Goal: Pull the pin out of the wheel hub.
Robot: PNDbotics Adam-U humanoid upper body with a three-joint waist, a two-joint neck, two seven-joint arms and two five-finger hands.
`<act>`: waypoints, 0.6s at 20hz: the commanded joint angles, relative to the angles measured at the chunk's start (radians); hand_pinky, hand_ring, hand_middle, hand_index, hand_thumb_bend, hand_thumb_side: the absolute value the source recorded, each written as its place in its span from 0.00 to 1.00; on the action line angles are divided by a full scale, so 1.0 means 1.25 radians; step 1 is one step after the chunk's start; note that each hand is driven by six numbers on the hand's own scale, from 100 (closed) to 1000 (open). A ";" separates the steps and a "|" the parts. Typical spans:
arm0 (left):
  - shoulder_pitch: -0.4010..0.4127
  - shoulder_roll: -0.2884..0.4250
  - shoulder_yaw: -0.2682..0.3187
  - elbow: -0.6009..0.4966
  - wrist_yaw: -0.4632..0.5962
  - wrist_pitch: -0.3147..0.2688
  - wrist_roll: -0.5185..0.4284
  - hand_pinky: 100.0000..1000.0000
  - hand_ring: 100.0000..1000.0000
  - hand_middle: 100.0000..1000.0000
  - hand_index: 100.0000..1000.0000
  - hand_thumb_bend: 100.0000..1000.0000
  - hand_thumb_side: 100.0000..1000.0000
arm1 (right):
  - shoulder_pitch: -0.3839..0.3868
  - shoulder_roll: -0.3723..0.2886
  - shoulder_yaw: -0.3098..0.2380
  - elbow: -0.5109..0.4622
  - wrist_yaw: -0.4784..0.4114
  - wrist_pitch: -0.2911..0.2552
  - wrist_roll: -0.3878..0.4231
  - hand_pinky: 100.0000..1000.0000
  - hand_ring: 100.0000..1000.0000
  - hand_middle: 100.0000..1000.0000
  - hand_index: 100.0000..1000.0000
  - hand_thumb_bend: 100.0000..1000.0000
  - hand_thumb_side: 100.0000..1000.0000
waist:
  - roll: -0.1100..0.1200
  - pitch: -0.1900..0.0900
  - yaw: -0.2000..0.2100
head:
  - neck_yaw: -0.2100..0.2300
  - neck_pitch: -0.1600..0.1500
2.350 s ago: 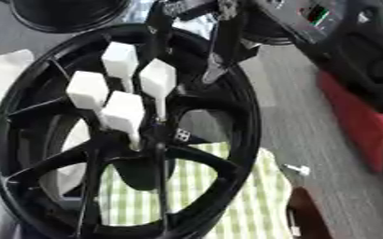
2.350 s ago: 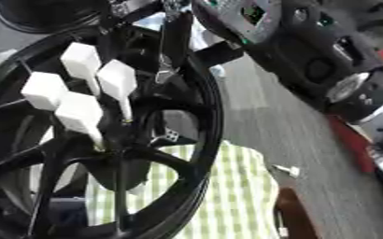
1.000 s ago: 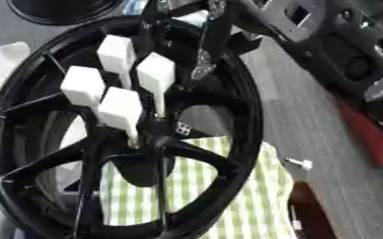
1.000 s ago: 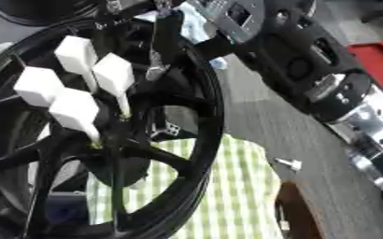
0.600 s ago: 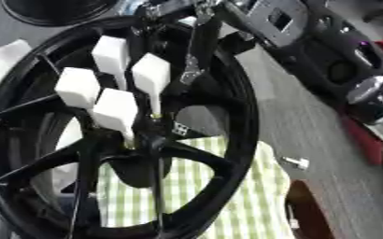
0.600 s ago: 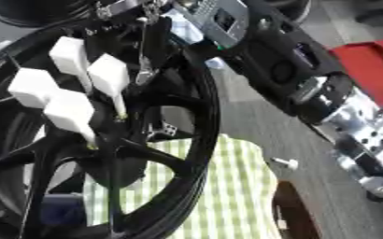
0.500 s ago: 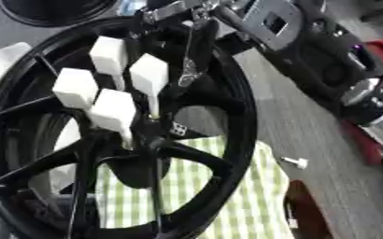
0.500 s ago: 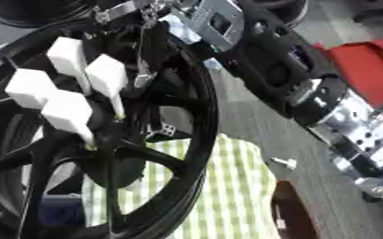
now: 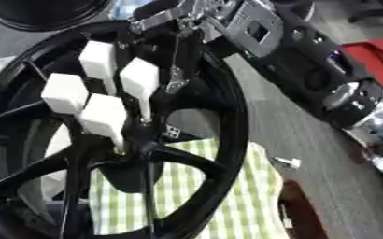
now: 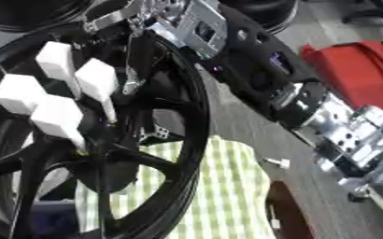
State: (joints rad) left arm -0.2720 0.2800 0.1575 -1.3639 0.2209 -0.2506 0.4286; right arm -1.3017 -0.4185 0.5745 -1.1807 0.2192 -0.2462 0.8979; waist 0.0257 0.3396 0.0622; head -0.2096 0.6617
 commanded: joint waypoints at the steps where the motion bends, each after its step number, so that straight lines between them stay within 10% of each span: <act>1: -0.007 0.011 0.002 -0.014 0.004 -0.001 -0.003 0.73 0.77 0.65 0.78 0.87 0.58 | -0.017 -0.006 -0.006 -0.003 0.006 -0.007 0.000 0.77 0.64 0.60 0.68 0.36 0.00 | 0.002 -0.016 0.002 | -0.004 -0.014; 12: -0.008 0.010 0.002 -0.014 0.004 -0.001 -0.003 0.73 0.77 0.65 0.78 0.88 0.57 | -0.017 -0.004 -0.009 0.003 0.034 -0.030 -0.046 0.71 0.51 0.45 0.59 0.01 0.00 | 0.001 -0.016 0.004 | -0.010 -0.015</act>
State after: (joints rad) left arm -0.2728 0.2800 0.1573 -1.3639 0.2215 -0.2507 0.4283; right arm -1.3016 -0.4184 0.5744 -1.1740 0.2540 -0.2761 0.8496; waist 0.0251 0.3396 0.0631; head -0.2186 0.6564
